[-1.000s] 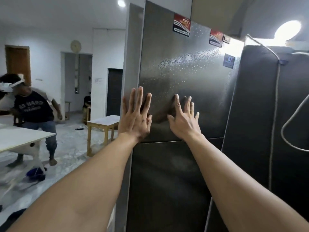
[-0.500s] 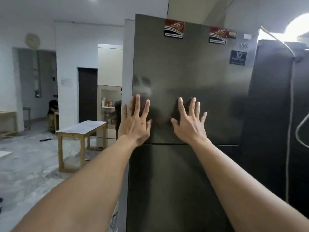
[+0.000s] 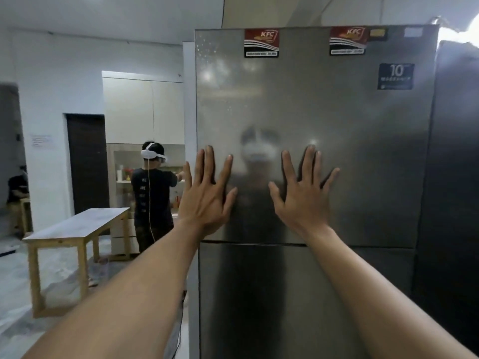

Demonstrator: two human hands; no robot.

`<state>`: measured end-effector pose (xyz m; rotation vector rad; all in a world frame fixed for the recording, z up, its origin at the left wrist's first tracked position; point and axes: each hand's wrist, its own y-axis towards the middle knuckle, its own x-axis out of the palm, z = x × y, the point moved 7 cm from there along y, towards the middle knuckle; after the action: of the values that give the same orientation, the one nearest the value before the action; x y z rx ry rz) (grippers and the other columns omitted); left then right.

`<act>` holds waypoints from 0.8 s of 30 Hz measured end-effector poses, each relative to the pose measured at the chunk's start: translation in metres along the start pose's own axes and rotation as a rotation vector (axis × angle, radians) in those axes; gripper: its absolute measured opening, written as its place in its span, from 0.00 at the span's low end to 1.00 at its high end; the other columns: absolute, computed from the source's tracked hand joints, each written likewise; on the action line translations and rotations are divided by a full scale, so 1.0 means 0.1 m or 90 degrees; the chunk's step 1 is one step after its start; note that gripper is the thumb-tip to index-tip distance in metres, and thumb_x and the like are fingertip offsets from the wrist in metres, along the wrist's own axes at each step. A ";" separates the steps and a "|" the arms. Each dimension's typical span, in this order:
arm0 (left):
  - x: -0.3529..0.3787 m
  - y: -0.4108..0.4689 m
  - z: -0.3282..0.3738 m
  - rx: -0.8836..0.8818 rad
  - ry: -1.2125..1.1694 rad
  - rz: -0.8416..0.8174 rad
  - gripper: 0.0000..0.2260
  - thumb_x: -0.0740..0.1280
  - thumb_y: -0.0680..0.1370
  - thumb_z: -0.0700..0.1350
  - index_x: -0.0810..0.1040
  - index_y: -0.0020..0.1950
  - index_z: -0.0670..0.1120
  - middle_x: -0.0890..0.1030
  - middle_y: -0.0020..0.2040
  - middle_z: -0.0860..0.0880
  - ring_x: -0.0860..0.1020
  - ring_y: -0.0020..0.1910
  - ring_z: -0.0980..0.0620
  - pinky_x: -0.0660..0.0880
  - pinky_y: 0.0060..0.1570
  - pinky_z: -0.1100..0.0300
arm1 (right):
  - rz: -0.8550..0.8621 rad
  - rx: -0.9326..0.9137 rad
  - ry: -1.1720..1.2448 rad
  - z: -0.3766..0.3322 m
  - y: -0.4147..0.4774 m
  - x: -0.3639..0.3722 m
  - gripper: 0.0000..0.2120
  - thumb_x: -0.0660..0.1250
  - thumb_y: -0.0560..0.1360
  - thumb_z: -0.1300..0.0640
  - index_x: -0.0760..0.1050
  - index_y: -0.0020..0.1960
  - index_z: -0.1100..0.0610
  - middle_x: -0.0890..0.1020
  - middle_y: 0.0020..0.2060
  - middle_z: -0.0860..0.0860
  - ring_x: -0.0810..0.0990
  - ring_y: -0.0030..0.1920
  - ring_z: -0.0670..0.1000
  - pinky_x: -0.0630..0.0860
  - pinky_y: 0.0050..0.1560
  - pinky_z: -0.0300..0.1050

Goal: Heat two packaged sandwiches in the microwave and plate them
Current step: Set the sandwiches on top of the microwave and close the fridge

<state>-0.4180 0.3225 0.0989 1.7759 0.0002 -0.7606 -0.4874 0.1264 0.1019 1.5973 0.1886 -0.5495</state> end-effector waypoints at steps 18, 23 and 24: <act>1.47 0.91 -0.18 0.079 -0.185 0.061 0.35 0.53 0.79 0.59 0.40 0.80 0.51 0.36 0.79 0.40 0.36 0.78 0.41 0.39 0.75 0.38 | 0.058 0.085 -0.152 -0.03 0.50 0.84 0.36 0.52 0.79 0.37 0.46 0.82 0.47 0.43 0.80 0.61 0.42 0.80 0.63 0.41 0.70 0.78; 1.93 1.17 -0.11 0.112 -0.252 0.066 0.35 0.53 0.79 0.59 0.39 0.80 0.51 0.36 0.79 0.38 0.36 0.78 0.40 0.41 0.75 0.39 | 0.040 0.116 -0.212 0.09 0.59 1.08 0.36 0.51 0.80 0.35 0.41 0.82 0.46 0.38 0.80 0.57 0.36 0.79 0.60 0.38 0.72 0.74; 2.02 1.23 -0.09 0.121 -0.266 0.065 0.35 0.52 0.79 0.59 0.38 0.80 0.50 0.35 0.79 0.38 0.36 0.78 0.40 0.41 0.75 0.39 | 0.032 0.123 -0.229 0.13 0.58 1.13 0.36 0.50 0.81 0.35 0.40 0.81 0.46 0.37 0.80 0.57 0.36 0.79 0.60 0.38 0.73 0.73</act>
<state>-0.2088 0.2121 0.1067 1.7475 -0.4505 -1.0721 -0.3668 0.0846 0.1028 1.6540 -0.1793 -0.8248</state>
